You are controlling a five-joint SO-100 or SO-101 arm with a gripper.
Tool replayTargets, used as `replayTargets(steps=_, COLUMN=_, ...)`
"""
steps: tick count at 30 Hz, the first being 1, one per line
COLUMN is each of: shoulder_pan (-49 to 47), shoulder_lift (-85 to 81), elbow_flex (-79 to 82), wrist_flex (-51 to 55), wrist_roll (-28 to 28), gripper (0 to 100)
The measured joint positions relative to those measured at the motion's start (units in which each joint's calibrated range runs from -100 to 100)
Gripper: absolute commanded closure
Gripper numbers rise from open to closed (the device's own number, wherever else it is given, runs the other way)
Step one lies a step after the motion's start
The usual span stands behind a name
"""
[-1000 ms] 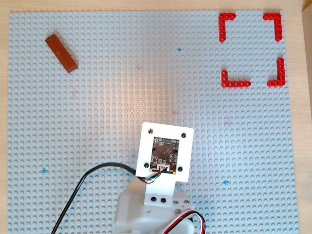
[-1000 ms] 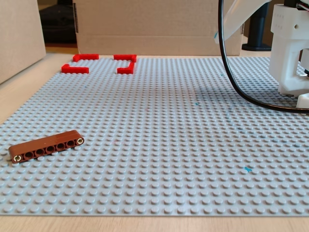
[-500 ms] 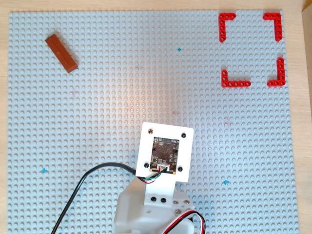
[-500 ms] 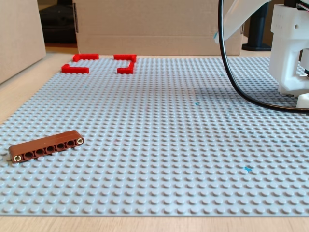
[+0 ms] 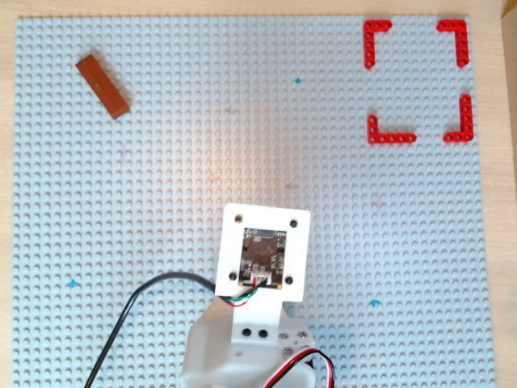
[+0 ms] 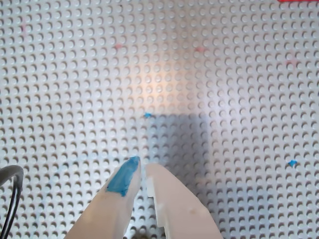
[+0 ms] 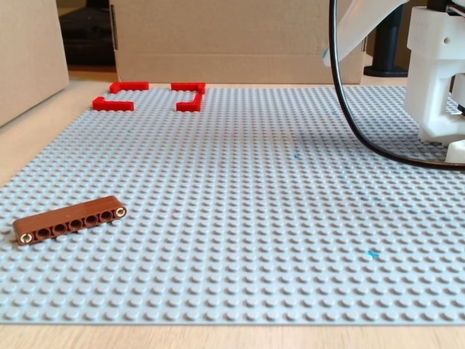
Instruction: Grab and store lego
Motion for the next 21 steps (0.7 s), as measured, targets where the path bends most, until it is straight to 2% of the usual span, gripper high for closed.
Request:
replayTargets(steps=4, shoulder_pan=-5.44, shoulder_lift=0.00, elbow_flex=0.00, wrist_flex=-1.99, wrist_roll=-2.83, gripper=98)
replayTargets(steps=13, shoulder_pan=-6.26, shoulder_lift=2.53, elbow_flex=-6.40, wrist_flex=-2.68, wrist_roll=-7.04, gripper=98)
replayTargets(steps=21, shoulder_pan=-10.43, shoulder_lift=28.87, elbow_flex=-22.08, wrist_flex=-6.66, wrist_roll=-8.84, gripper=98)
